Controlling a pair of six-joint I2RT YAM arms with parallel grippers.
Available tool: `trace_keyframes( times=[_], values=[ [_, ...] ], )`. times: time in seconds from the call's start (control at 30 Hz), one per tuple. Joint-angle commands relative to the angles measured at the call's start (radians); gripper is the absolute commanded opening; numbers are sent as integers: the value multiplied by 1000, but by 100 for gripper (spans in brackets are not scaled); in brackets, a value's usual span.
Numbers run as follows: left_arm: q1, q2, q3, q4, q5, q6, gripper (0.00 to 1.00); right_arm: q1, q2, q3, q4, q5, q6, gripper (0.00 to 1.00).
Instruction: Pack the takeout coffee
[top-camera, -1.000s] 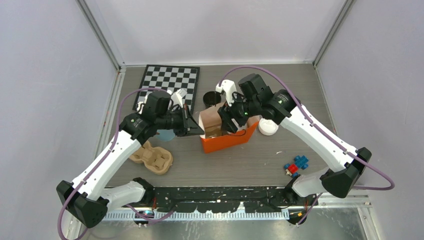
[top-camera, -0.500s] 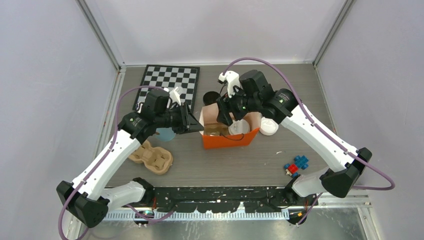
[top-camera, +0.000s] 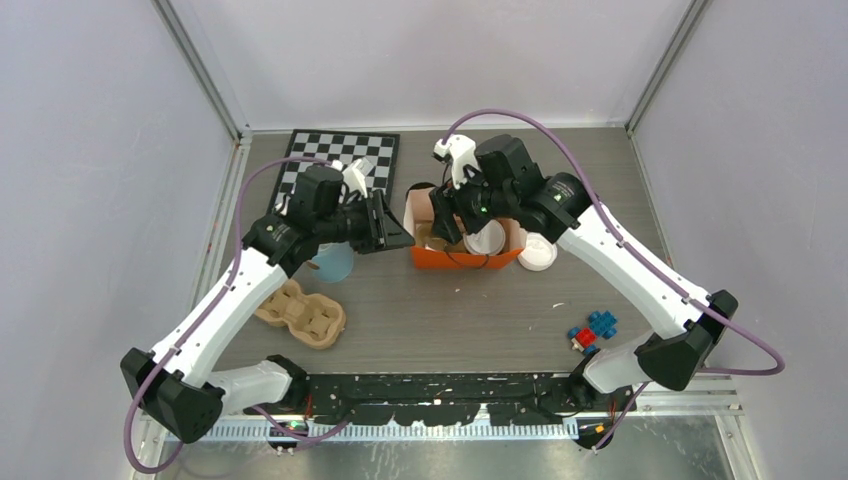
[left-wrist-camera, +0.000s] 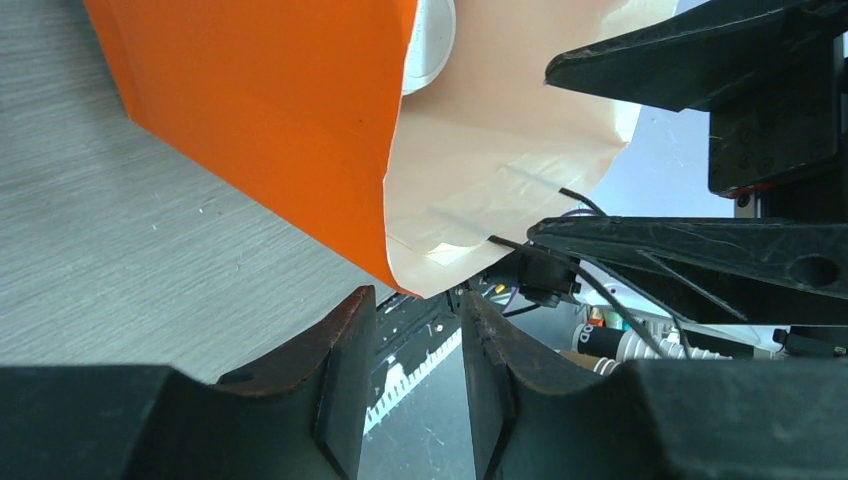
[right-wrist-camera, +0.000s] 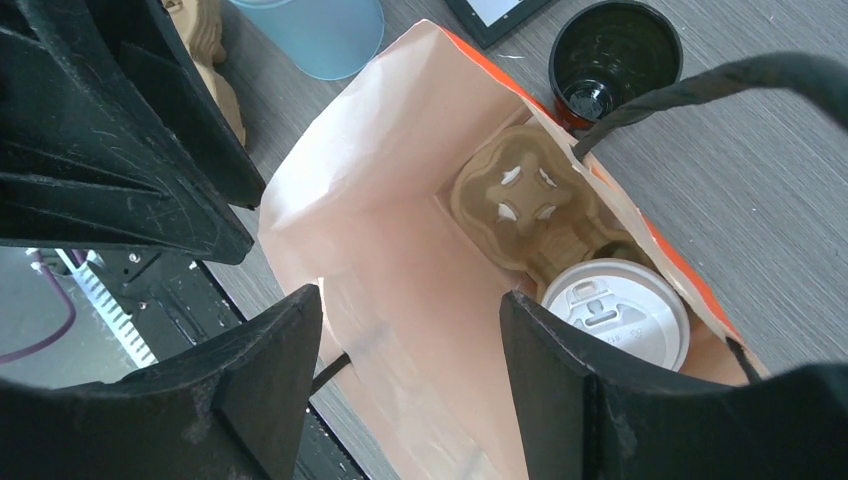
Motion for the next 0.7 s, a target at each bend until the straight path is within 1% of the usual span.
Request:
trace_keyframes(
  times=[0.0,0.17,0.43,0.67],
  values=[
    [6,9,44,65,-3,27,39,-7,17,43,60,21,-15,70],
    [5,25,44,78,-8,45,40,-11,35,39,72,11,-43,70],
    [7,62,91,92,-75,62,44,-20,33,26,73,-4,-44,70],
    [8,42,111,89,-105,63,44,-21,32,60,71,-8,-23,71]
  ],
)
